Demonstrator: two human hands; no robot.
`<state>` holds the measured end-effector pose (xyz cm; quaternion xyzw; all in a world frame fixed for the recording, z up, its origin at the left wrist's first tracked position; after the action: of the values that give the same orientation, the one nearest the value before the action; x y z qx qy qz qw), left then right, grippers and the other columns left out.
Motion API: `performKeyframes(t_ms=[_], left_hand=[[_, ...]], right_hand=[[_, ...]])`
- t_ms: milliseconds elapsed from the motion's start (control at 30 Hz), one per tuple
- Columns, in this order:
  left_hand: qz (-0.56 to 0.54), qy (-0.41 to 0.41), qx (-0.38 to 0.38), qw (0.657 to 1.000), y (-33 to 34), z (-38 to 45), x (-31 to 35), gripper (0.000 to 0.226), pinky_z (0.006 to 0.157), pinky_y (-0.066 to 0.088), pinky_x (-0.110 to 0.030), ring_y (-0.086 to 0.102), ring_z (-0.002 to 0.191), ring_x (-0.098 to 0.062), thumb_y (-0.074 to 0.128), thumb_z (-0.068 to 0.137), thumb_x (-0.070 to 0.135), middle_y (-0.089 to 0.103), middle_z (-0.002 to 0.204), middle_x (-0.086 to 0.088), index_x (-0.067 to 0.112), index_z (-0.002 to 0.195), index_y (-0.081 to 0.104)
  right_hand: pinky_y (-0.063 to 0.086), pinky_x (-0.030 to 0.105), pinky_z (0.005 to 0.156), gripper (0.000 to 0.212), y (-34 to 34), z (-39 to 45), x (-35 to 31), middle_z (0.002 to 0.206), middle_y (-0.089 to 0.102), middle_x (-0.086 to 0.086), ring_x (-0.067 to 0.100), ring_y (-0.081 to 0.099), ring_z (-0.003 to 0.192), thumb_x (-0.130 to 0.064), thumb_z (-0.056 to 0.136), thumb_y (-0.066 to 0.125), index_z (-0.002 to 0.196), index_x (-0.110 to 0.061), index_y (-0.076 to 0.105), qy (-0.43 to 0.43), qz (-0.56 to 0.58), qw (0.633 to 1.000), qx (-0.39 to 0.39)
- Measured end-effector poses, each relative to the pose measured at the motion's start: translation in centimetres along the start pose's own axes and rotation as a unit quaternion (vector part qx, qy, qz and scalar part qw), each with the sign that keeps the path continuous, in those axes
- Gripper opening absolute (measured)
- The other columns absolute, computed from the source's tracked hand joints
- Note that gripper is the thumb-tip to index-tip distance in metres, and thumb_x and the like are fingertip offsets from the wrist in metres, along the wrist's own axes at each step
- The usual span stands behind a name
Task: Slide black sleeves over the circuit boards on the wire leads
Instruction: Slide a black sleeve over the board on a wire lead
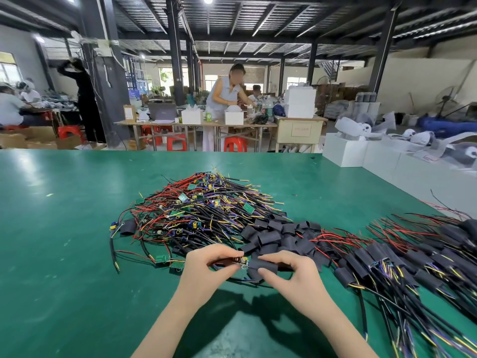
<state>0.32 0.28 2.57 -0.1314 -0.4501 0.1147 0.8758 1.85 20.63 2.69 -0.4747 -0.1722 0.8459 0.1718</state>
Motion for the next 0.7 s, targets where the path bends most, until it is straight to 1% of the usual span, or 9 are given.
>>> performKeyframes(t_ms=[33,133,267,367,433,500,600,633,700], left_hand=[[0.0,0.004,0.004,1.0,0.0,0.0,0.1,0.026,0.072,0.051,-0.017,0.07,0.081,-0.009,0.078,0.074,-0.005,0.075,0.086,0.002,0.015,0.089,0.079],[-0.006,0.009,0.012,1.0,0.0,0.0,0.3,0.027,0.071,0.05,-0.017,0.07,0.079,-0.009,0.078,0.073,-0.006,0.074,0.085,0.005,0.016,0.088,0.079],[-0.005,0.007,0.015,1.0,-0.1,0.1,0.5,0.027,0.071,0.05,-0.016,0.07,0.079,-0.008,0.078,0.073,-0.007,0.074,0.085,0.006,0.016,0.088,0.079],[0.006,0.013,0.021,1.0,-0.2,0.1,0.8,0.027,0.072,0.051,-0.017,0.07,0.08,-0.008,0.078,0.072,-0.007,0.074,0.085,0.007,0.016,0.087,0.079],[0.02,0.026,0.031,0.999,-0.1,0.0,1.0,0.029,0.072,0.05,-0.015,0.07,0.079,-0.007,0.078,0.071,-0.009,0.074,0.084,0.008,0.015,0.086,0.079],[0.031,0.042,0.041,0.998,-0.1,0.0,1.3,0.031,0.071,0.05,-0.014,0.069,0.079,-0.006,0.078,0.069,-0.011,0.074,0.083,0.008,0.015,0.086,0.079],[0.053,0.082,0.052,0.994,0.0,0.0,1.9,0.033,0.071,0.052,-0.016,0.069,0.08,-0.005,0.077,0.068,-0.015,0.074,0.086,0.007,0.012,0.086,0.079],[0.063,0.095,0.052,0.992,0.0,-0.1,2.0,0.033,0.071,0.052,-0.017,0.069,0.081,-0.005,0.076,0.067,-0.016,0.074,0.087,0.006,0.011,0.087,0.079],[0.073,0.102,0.051,0.991,0.1,-0.1,2.1,0.033,0.071,0.053,-0.018,0.068,0.082,-0.004,0.076,0.068,-0.016,0.074,0.088,0.005,0.01,0.088,0.078]], right_hand=[[0.047,0.012,0.075,0.031,0.0,0.1,0.0,0.085,0.07,-0.02,-0.001,0.065,0.081,-0.015,0.074,0.078,0.081,-0.044,0.071,0.004,0.004,1.0,-0.002],[0.048,0.015,0.076,0.025,-0.2,0.1,-0.3,0.084,0.07,-0.018,0.002,0.066,0.082,-0.013,0.073,0.08,0.087,-0.033,0.075,-0.009,0.019,1.0,0.008],[0.05,0.02,0.079,0.027,-0.4,0.2,-0.7,0.087,0.071,-0.016,0.006,0.067,0.085,-0.011,0.071,0.081,0.092,-0.027,0.077,-0.041,0.02,0.999,0.023],[0.049,0.019,0.078,0.028,-0.4,0.2,-0.9,0.087,0.071,-0.015,0.006,0.066,0.086,-0.012,0.071,0.082,0.095,-0.025,0.077,-0.043,0.02,0.999,0.012],[0.047,0.017,0.075,0.028,-0.5,0.2,-0.8,0.085,0.071,-0.014,0.005,0.065,0.082,-0.012,0.071,0.082,0.095,-0.025,0.077,-0.041,0.013,0.999,0.01],[0.047,0.017,0.07,0.027,-0.4,0.1,-0.8,0.083,0.071,-0.011,0.003,0.062,0.074,-0.012,0.072,0.082,0.094,-0.025,0.078,-0.024,0.029,0.999,0.007],[0.051,0.024,0.063,0.023,-0.5,0.2,-0.7,0.078,0.071,-0.002,0.013,0.067,0.064,-0.01,0.074,0.08,0.09,-0.025,0.078,0.046,0.113,0.992,-0.013],[0.05,0.022,0.061,0.022,-0.5,0.2,-0.6,0.072,0.07,-0.001,0.015,0.067,0.059,-0.009,0.075,0.079,0.089,-0.026,0.078,0.064,0.137,0.988,-0.027],[0.049,0.019,0.062,0.021,-0.6,0.2,-0.5,0.063,0.069,0.001,0.014,0.064,0.054,-0.01,0.079,0.076,0.089,-0.028,0.078,0.08,0.164,0.981,-0.063]])
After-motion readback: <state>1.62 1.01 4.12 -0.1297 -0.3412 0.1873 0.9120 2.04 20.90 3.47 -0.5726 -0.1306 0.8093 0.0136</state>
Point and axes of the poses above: each hand's wrist, its own z-axis towards the middle knuckle, its own y-axis out of the palm, x = y × z, the point moved 2 cm from there along z, towards the middle knuckle
